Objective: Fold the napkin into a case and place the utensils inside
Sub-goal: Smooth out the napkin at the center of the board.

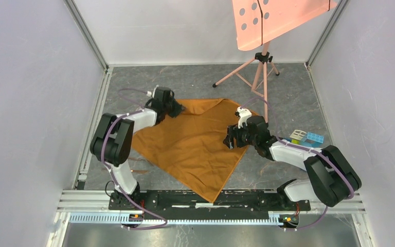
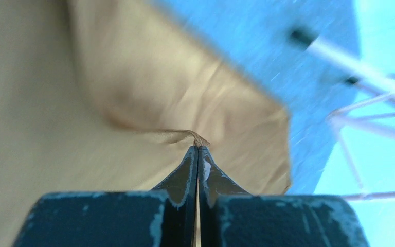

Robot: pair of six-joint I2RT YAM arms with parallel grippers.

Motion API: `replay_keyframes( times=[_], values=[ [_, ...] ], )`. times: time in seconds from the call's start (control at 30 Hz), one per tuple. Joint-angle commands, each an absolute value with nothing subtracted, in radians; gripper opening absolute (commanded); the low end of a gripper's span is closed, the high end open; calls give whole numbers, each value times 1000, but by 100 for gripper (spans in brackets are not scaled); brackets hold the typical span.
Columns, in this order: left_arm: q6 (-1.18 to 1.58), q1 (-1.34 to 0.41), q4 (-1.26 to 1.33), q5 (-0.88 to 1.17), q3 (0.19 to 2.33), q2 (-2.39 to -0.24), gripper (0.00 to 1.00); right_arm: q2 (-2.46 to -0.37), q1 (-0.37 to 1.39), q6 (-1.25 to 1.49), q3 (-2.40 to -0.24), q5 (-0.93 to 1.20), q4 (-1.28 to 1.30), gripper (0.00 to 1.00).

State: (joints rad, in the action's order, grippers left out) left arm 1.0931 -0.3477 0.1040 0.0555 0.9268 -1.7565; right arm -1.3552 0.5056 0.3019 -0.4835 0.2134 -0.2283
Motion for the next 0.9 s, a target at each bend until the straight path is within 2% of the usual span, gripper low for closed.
replay_keyframes(
  times=[0.0,0.07,0.1,0.13,0.23,0.3,0.33,0.5,0.6,0.7,0.87],
  values=[
    [986,-256,141,61,1240,-1890,2,-1384,504,303,-504,215,-260,74],
    [923,-222,36,50,1426,-1973,3,-1387,504,304,-516,210,-245,74],
    [876,-213,-68,27,1541,-2013,13,-1386,504,300,-525,209,-234,74],
    [817,-210,-188,4,1638,-2042,33,-1382,504,295,-530,210,-220,75],
    [667,-211,-409,-13,1851,-2070,82,-1353,505,259,-532,186,-181,76],
    [621,-210,-502,-5,1860,-2012,96,-1336,504,224,-531,141,-144,78],
    [609,-210,-503,29,1807,-1962,100,-1332,505,208,-534,122,-130,80],
    [579,-219,-435,125,1420,-1647,100,-1364,506,153,-576,49,-40,81],
    [598,-221,-424,245,1213,-1520,100,-1384,505,150,-581,7,-46,82],
    [631,-230,-368,270,1022,-1405,100,-1417,506,160,-588,-62,-68,81],
    [616,-229,-363,219,917,-1324,100,-1491,506,174,-621,-130,-106,80]
  ],
)
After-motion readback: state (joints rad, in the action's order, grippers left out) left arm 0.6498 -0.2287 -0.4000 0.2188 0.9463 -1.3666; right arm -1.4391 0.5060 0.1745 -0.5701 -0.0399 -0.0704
